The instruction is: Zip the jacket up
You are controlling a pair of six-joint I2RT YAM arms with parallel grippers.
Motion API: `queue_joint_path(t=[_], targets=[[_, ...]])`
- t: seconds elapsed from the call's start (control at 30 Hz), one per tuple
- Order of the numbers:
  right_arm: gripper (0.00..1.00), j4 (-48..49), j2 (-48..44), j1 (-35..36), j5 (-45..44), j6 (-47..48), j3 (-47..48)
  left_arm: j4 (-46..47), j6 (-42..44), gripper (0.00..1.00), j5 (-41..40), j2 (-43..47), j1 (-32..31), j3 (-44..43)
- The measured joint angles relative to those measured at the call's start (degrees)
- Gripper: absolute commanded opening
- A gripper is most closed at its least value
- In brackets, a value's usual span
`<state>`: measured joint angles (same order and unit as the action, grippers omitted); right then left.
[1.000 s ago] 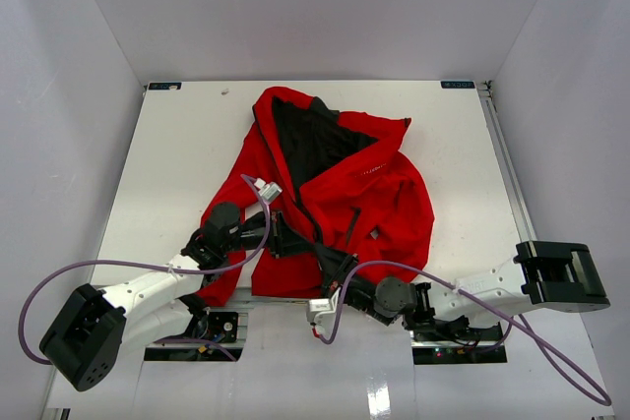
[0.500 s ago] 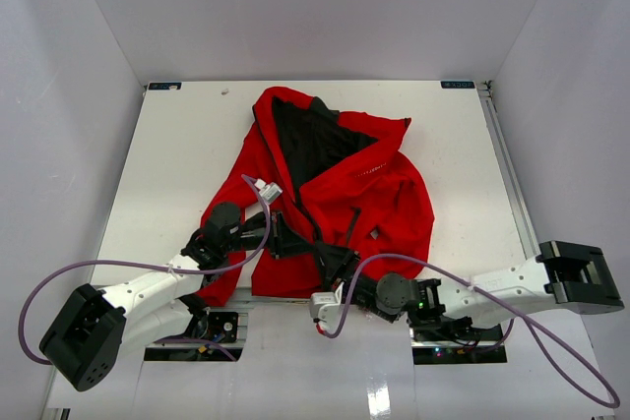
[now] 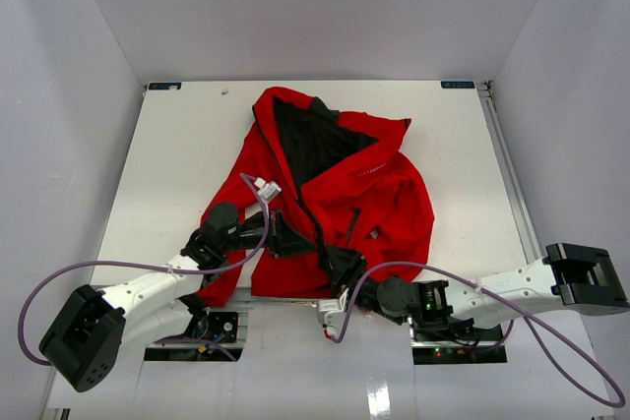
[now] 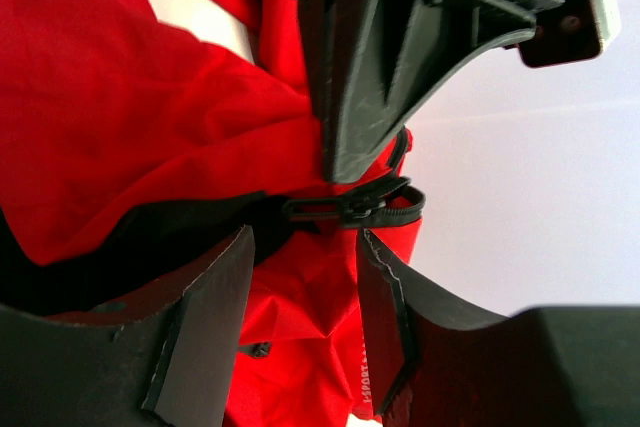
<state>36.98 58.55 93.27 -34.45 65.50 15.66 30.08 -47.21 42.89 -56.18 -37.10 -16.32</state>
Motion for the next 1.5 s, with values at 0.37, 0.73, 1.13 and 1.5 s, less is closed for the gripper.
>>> queue_joint_path(t=[0.37, 0.73, 1.13, 1.5], targets=[[0.58, 11.31, 7.77, -0.02, -4.37, 10.41, -1.97, 1.87, -3.39, 0.00, 1.93, 0.00, 0.28, 0.00], [0.56, 23.49, 10.25, 0.11, -5.47, 16.39, -3.43, 2.17, -4.73, 0.00, 2.71, -0.05, 0.47, 0.00], [0.49, 29.66, 12.41, 0.49, -5.37, 18.70, -3.47, 3.44, -5.52, 0.00, 3.00, -0.59, 0.63, 0.09], [0.53, 29.62, 12.51, 0.61, -4.39, 18.71, -3.54, 3.44, -5.83, 0.00, 3.29, -0.59, 0.65, 0.11]])
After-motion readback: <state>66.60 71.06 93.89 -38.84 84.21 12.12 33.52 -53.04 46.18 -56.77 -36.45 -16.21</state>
